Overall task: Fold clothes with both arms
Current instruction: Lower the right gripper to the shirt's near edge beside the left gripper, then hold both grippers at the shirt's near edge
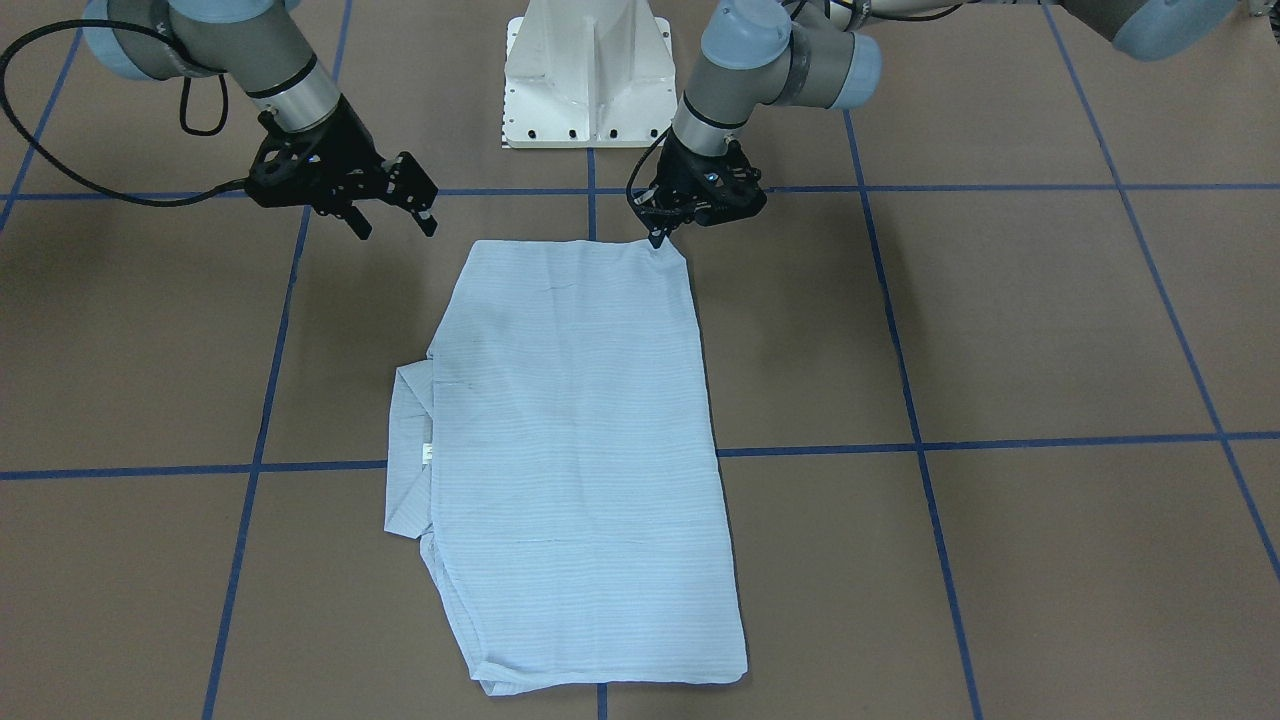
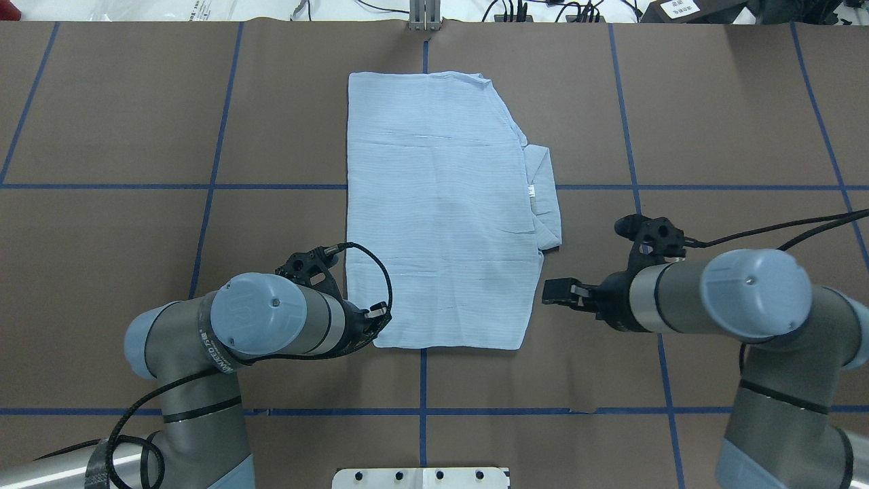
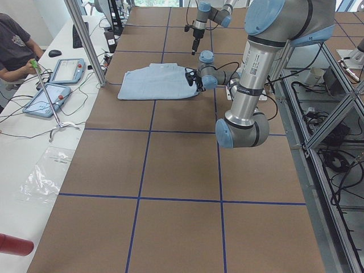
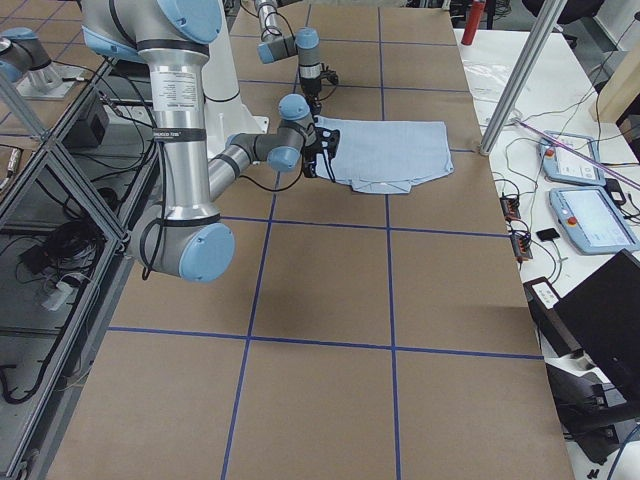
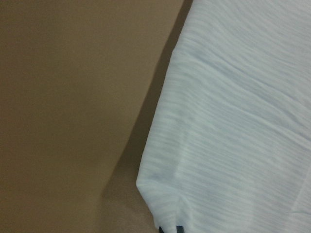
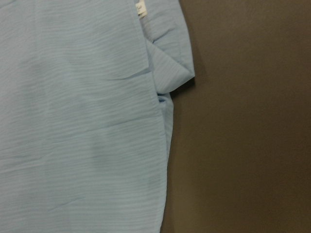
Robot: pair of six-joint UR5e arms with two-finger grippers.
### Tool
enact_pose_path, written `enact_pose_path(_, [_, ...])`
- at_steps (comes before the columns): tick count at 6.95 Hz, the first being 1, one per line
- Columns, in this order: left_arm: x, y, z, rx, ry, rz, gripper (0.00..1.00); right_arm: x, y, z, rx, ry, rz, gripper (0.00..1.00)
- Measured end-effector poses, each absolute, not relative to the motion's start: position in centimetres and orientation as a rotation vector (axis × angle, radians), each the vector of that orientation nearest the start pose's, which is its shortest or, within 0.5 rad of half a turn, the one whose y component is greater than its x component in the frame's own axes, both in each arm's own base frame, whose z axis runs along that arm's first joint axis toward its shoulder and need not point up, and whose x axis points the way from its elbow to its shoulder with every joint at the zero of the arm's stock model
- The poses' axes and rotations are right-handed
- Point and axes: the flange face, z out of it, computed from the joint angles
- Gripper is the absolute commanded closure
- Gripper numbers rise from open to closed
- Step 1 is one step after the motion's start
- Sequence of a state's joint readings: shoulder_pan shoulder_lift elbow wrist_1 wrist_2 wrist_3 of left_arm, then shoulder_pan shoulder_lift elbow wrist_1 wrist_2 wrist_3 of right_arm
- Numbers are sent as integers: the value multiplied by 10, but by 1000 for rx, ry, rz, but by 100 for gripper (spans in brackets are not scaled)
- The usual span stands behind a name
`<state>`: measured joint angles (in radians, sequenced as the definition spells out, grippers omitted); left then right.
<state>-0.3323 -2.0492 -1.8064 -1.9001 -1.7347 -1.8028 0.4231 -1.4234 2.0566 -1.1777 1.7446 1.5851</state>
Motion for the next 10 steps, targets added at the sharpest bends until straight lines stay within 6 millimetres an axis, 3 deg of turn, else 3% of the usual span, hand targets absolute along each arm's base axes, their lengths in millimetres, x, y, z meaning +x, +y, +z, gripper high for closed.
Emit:
enact_pose_path(2, [555,-317,241,-95,1065,-427,100,-482,-292,260,-33,-909,367,0])
enact_pose_path(3, [554,-318,241,-92,1066,-428,100,-500,-282,249,-78,-867,438,0])
enact_pose_path(6, [556,-319,244,-89,1061,-429,100,-536,-279,255,-133,-800,645,0])
enact_pose_path(10, [557,-320,236,-86,1074,-427,100,-566,-290,265,-112,-754,677,0])
